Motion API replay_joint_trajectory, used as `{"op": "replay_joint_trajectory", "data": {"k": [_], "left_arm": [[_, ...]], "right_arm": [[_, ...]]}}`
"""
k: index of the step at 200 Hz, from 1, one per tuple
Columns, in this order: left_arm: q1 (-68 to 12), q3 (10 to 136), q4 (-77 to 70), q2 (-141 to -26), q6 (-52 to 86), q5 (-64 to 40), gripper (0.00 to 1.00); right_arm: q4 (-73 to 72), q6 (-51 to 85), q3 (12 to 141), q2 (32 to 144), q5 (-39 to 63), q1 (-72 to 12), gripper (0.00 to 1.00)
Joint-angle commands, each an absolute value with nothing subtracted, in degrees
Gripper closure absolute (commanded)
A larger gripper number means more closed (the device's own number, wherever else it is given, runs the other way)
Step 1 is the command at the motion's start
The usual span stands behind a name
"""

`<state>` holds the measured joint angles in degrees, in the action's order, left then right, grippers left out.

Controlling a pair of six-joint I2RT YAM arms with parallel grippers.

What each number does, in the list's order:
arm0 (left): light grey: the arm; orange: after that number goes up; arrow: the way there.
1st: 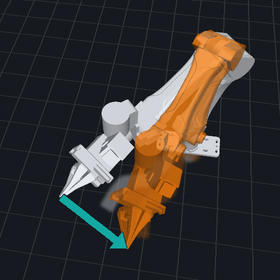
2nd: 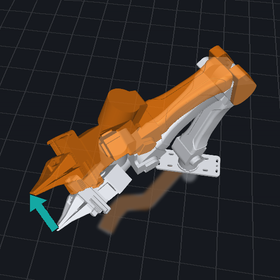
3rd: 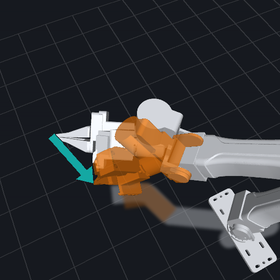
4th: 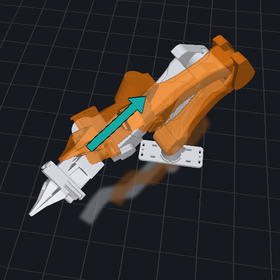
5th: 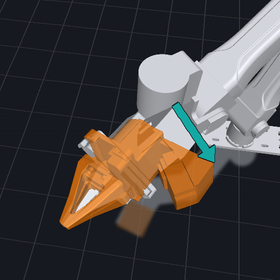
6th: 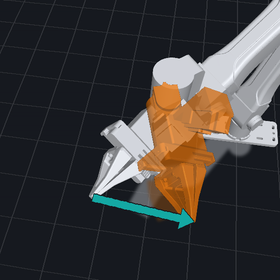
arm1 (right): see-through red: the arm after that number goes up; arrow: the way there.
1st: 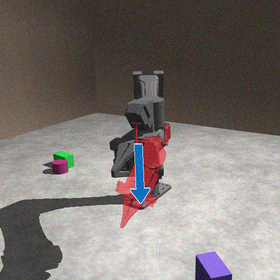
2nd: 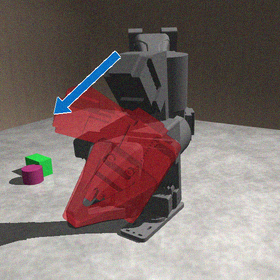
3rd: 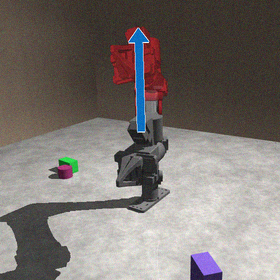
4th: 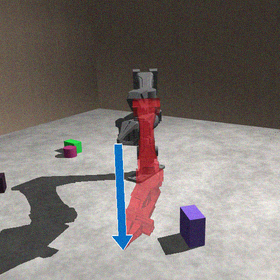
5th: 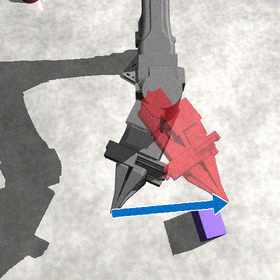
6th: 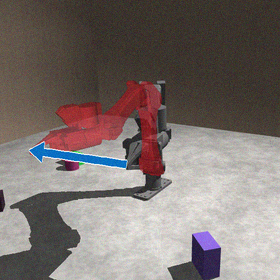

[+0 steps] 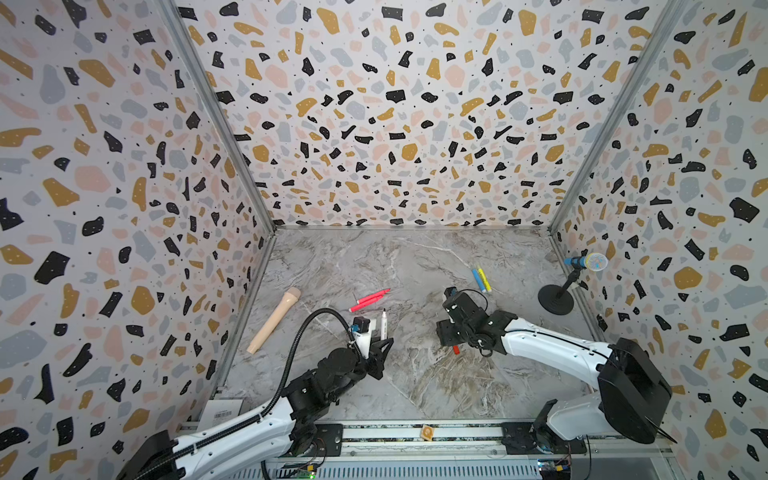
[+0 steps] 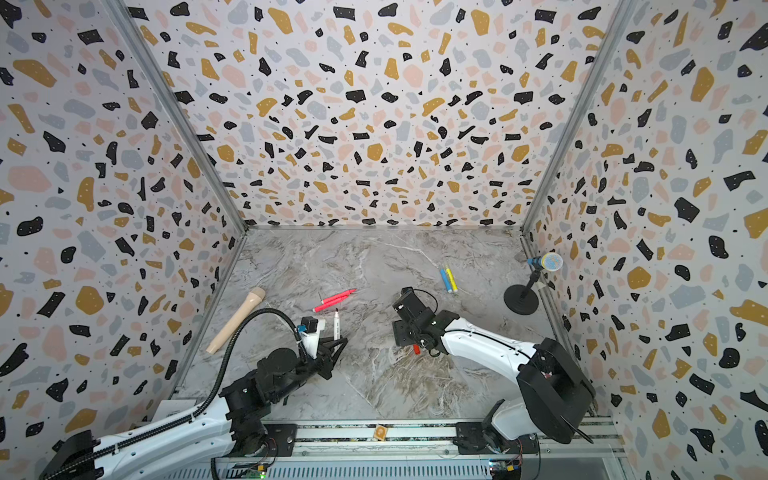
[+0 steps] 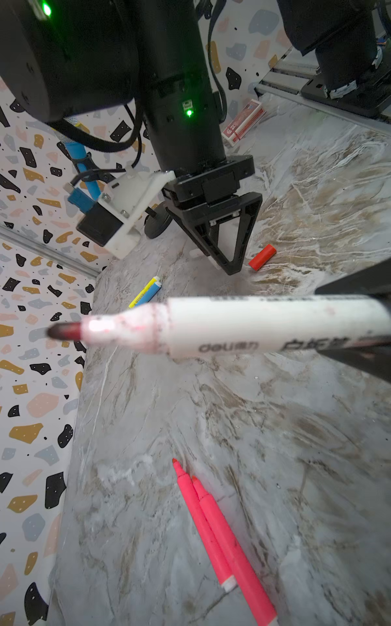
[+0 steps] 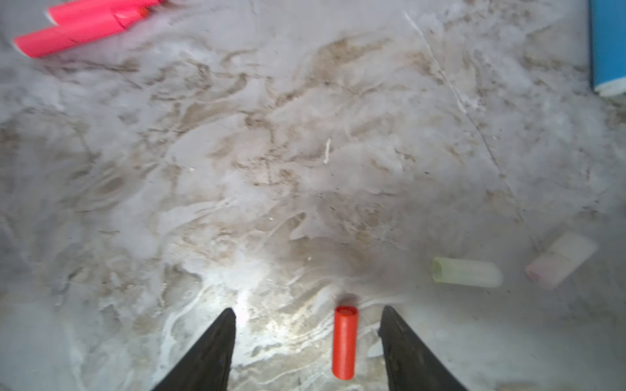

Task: Insert pens into pen caps
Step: Rotate the pen cap at the center of the table, then pick up the pen cap from the center of the table.

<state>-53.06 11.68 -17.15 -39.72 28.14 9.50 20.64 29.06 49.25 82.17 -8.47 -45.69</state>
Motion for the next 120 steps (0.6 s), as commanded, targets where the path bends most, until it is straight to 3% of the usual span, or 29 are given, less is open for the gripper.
{"op": "replay_joint_trajectory", "data": {"k": [1,47,95,120], "left_arm": [[-53.09,11.07,-18.61,-40.10,27.69,9.29,1.00],[-53.09,11.71,-19.38,-41.86,27.18,8.80,1.00],[-53.11,11.95,-19.71,-42.42,27.07,7.84,1.00],[-53.09,11.86,-20.30,-42.85,26.97,7.38,1.00]], "right_arm": [[25.51,26.08,50.63,82.46,-8.07,-44.80,0.31],[25.29,24.71,48.93,84.19,-5.04,-43.59,0.34],[24.13,24.23,47.04,86.36,-4.11,-43.24,0.47],[23.39,24.17,46.39,87.05,-4.55,-43.19,0.49]]}}
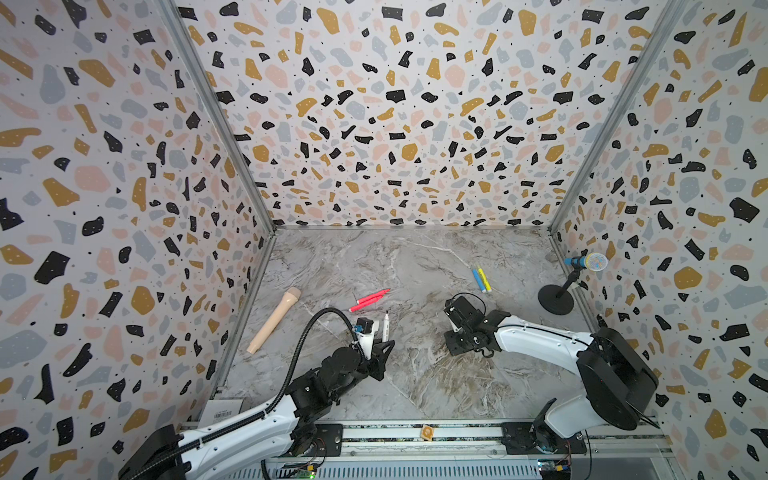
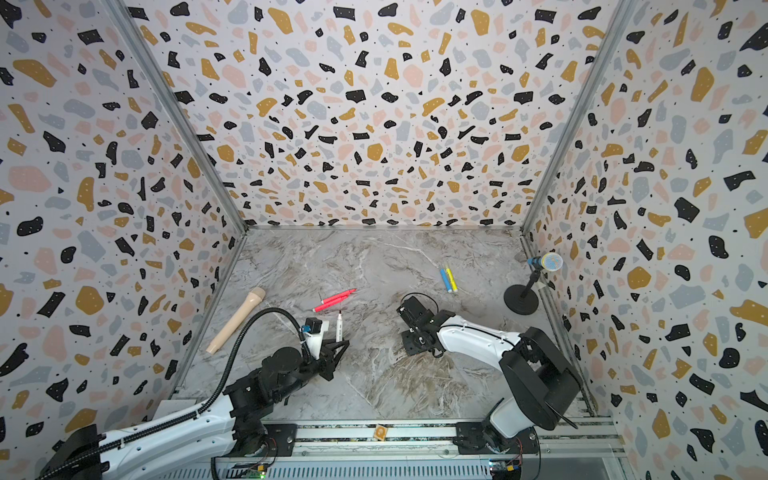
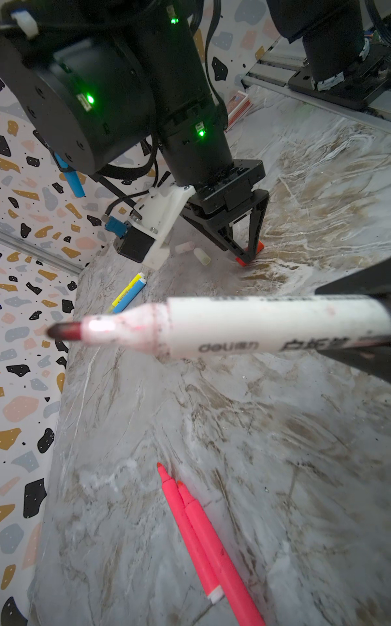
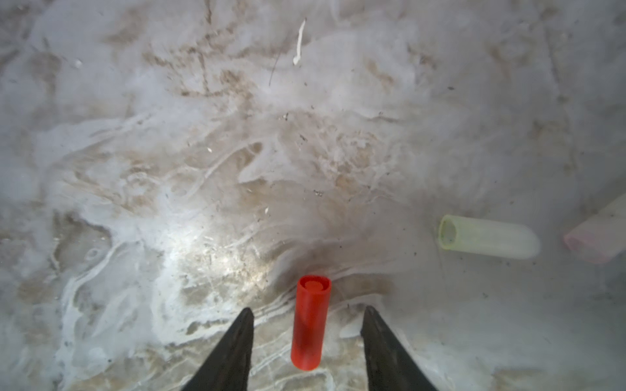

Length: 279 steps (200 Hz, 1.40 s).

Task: Insert pens into pen caps
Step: Pick up the pen cap from the center of the table.

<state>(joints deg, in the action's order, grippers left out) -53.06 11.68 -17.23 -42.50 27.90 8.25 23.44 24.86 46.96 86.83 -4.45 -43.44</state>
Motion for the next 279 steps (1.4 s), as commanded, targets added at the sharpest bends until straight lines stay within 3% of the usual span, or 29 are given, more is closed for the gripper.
{"op": "replay_joint_trajectory", "data": {"k": [1,51,137,153,175,186,232,279], "left_arm": [[-53.09,11.82,-20.34,-42.87,26.98,7.34,1.00],[-53.09,11.68,-20.81,-43.45,26.95,6.51,1.00],[-53.09,10.22,-23.89,-41.95,26.67,0.83,1.00],[-53.09,10.03,-24.08,-41.42,26.63,0.31,1.00],[-53.11,9.92,-24.08,-41.14,26.63,0.26,1.00],[-53.13,9.93,-24.21,-41.37,26.63,0.26,1.00],[-53.09,10.26,-24.79,-42.62,26.41,-0.50,1.00],[-53.14,9.56,-30.47,-44.60,28.39,-5.84,1.00]], "right_arm": [[23.34,24.28,46.31,87.07,-4.65,-43.16,0.49],[21.58,24.34,45.01,88.34,-3.98,-43.07,0.50],[20.09,24.20,44.12,90.19,-4.00,-43.08,0.66],[19.90,24.26,44.03,90.79,-4.13,-43.11,0.70],[19.87,24.13,43.87,90.93,-4.07,-43.07,0.87],[19.83,24.14,43.77,90.38,-4.09,-43.12,0.90],[20.21,23.33,44.65,85.52,-3.35,-43.10,0.91],[11.68,21.41,43.66,70.06,6.85,-41.15,0.92]]}}
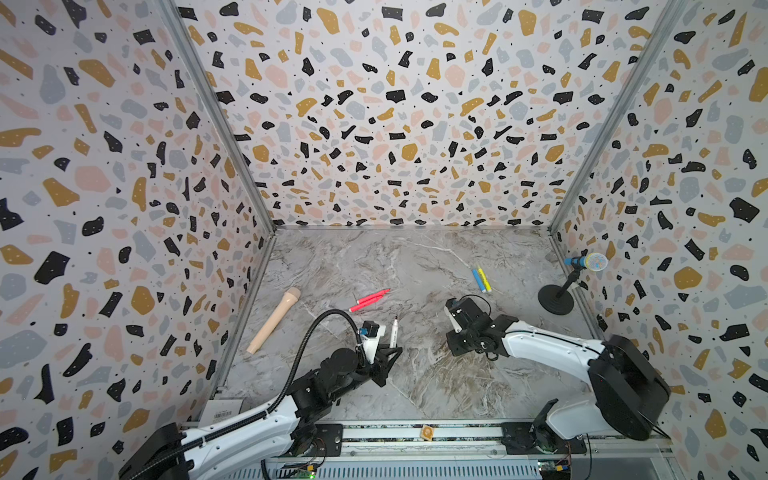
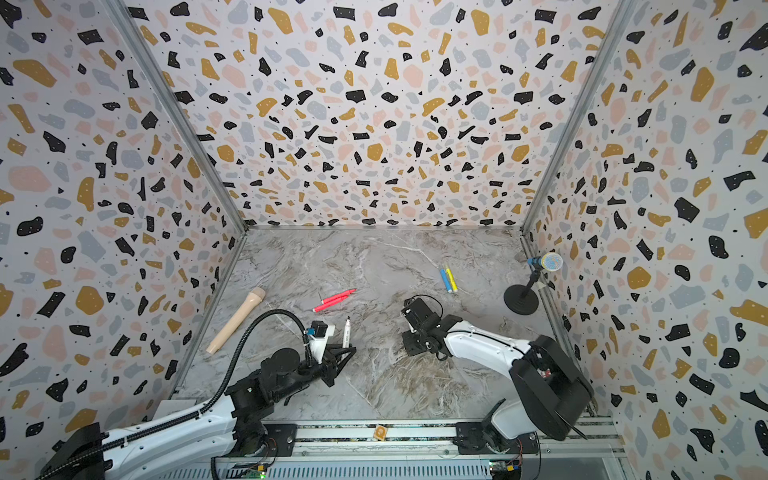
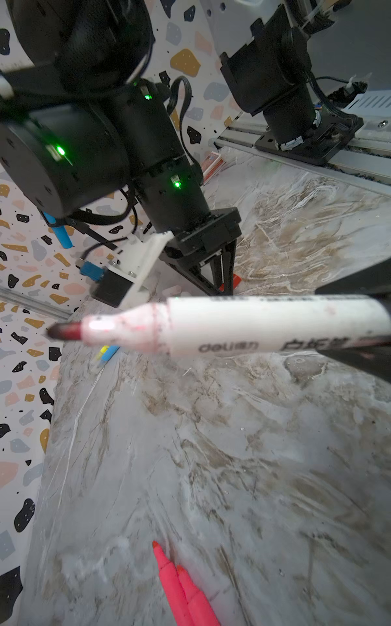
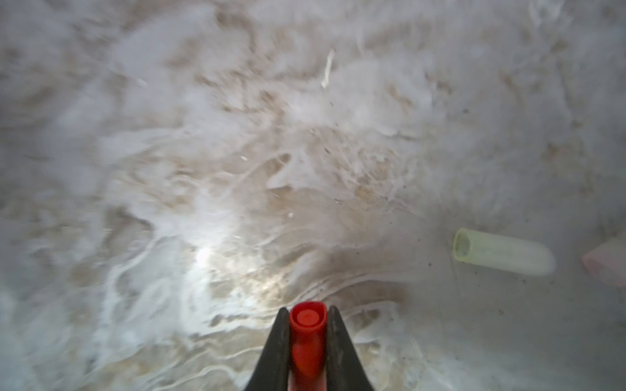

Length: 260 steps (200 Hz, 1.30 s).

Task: Insert pens into pen caps
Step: Pick up the pen cap from the center of the table, then put on the pen cap to the pen.

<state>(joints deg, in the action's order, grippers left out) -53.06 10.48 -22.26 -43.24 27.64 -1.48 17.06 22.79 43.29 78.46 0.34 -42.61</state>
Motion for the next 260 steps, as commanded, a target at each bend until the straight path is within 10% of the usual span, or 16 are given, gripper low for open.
{"op": "replay_joint_trajectory", "data": {"k": [1,131,260], "left_arm": [[-53.16,9.39,-30.83,-44.80,28.57,-6.04,1.00],[-68.64,12.57,-58.67,-66.82,35.84,-1.46,1.00],[-68.64,18.93,-59.43,-71.35,35.59,-1.76,1.00]], "right_arm": [[11.22,21.37,43.68,69.46,7.45,-40.89,0.92],[-52.97,52.80,27.21,61.98,41.57,-27.91,0.94],[-57.33,53.56,22.85,59.16,40.13,-32.51,0.95]]}}
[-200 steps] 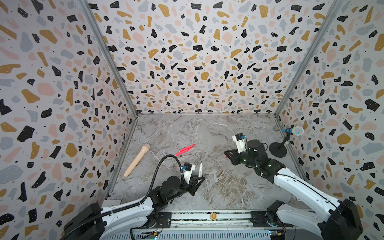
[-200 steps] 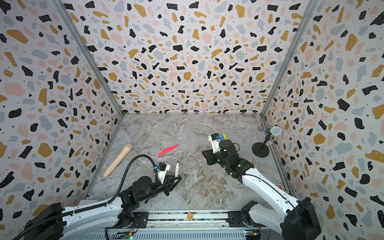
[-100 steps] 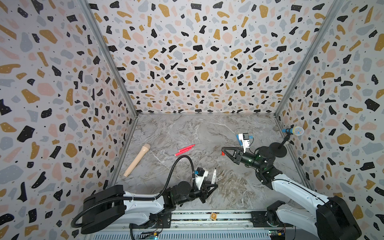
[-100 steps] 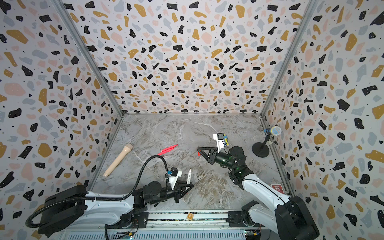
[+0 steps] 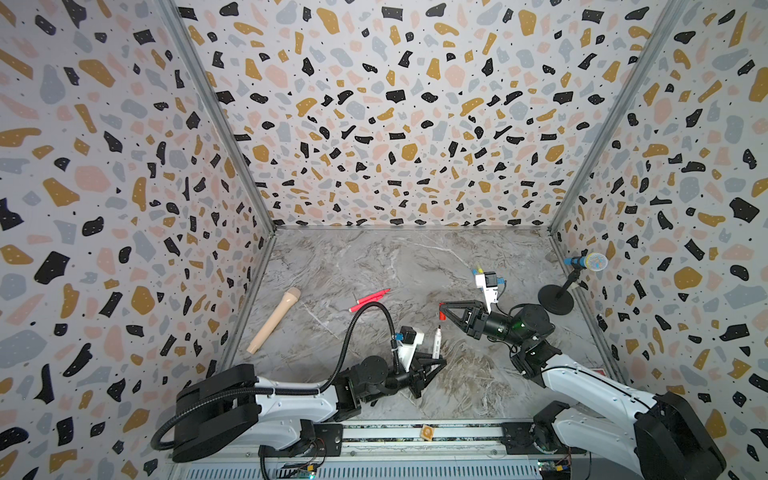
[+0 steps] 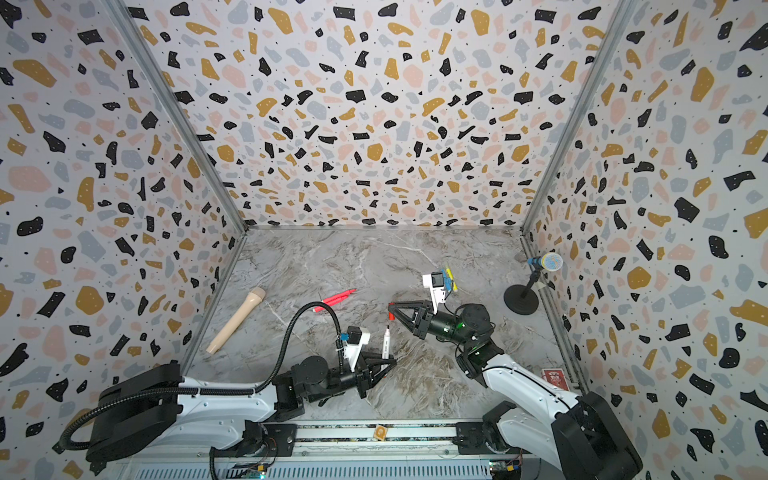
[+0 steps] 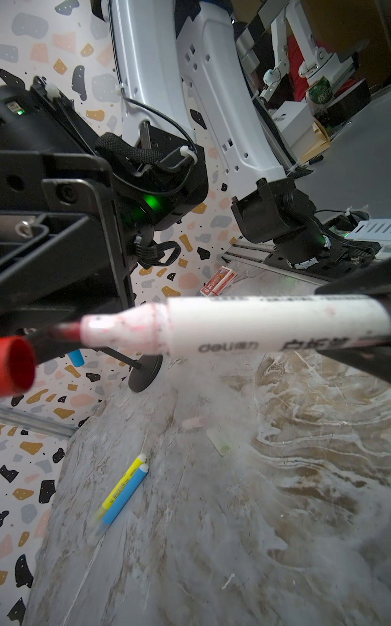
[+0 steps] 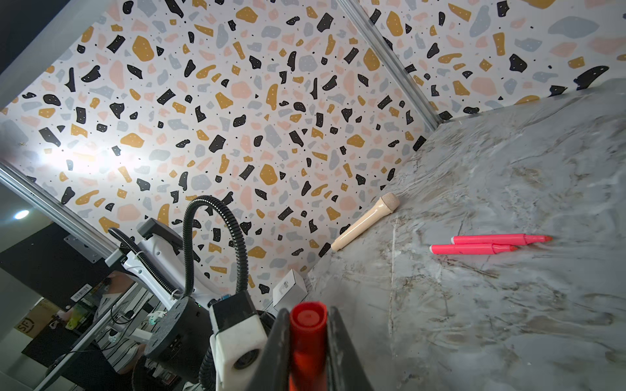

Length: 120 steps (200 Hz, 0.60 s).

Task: Insert pens into pen caps
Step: Put on the pen cap to the pen.

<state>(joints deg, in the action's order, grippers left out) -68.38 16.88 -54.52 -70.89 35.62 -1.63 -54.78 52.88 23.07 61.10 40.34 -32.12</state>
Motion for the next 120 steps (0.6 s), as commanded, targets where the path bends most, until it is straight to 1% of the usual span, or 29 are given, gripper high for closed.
{"op": "replay_joint_trajectory", "data": {"k": [1,45,120], "left_arm": [[-68.64,18.91,-59.47,-71.36,35.59,-1.76,1.00],[-68.63,19.29,-59.76,-71.30,35.61,-1.49,1.00],[-68.64,19.27,-58.64,-70.05,35.07,-0.60,1.00]], "right_arm": [[-57.36,53.54,22.85,59.11,40.10,-32.47,0.95],[-57.75,53.90,22.00,58.45,38.89,-33.49,0.95],[-62.68,55.95,18.71,58.69,36.88,-36.25,0.96]]}}
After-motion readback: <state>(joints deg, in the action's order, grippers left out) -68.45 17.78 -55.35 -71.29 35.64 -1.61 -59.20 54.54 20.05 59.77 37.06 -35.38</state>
